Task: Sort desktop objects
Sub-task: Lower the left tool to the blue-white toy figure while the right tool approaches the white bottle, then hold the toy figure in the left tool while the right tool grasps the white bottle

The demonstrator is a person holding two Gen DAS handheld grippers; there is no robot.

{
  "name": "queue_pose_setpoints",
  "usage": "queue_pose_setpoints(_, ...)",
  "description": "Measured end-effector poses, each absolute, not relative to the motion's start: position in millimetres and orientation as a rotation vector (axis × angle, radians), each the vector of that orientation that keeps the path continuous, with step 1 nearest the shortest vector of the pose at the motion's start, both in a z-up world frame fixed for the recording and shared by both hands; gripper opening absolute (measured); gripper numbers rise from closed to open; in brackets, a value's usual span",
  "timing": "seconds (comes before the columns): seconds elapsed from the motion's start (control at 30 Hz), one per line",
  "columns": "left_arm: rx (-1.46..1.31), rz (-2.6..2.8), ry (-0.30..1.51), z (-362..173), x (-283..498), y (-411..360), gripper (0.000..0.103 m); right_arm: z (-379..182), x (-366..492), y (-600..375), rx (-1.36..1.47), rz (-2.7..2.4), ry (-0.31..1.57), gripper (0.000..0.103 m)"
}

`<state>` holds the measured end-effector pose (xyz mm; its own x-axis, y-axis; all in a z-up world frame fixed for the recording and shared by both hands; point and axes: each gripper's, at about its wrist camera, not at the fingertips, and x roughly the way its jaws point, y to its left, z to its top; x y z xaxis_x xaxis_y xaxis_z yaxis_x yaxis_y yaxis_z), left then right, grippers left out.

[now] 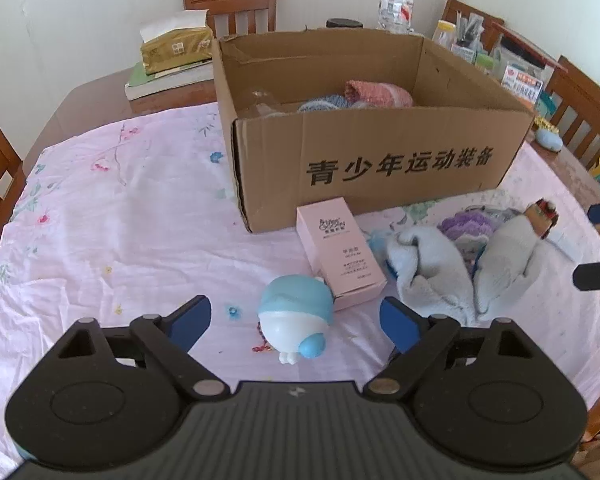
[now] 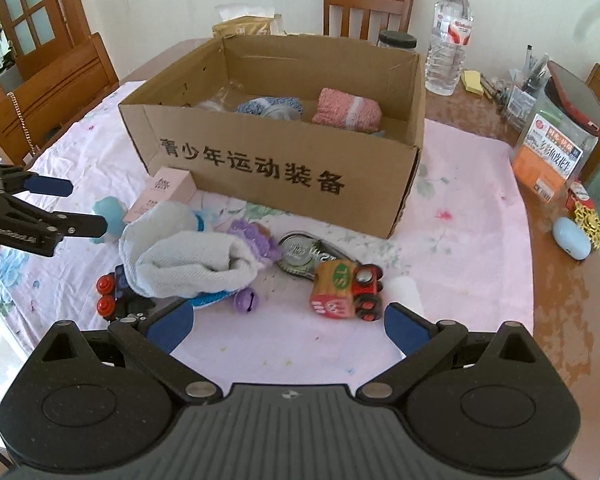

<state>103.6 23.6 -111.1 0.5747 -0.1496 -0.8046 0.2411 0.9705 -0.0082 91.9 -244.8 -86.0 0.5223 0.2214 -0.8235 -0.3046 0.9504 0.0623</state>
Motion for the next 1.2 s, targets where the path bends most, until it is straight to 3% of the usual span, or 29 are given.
queue_pose_setpoints(0.27, 0.125, -0.253, 0.956, -120, 109, 23, 0.066, -90, 90, -249, -0.093, 0.297, 0.983, 0.103)
queue_pose_setpoints(0.53, 0.120, -0.248, 0.972, -126, 117, 25, 0.057, -96, 90, -257, -0.083, 0.274, 0.996, 0.103)
queue_pose_setpoints(0.7, 0.103, -0.249, 0.993, -132, 121, 27, 0.046, -101, 92, -266, -0.086, 0.243, 1.002, 0.103)
queue_pose_setpoints(1.2, 0.097, -0.250, 1.000, -129, 124, 27, 0.045, -144, 109, -307, -0.149, 0.066, 1.091, 0.103)
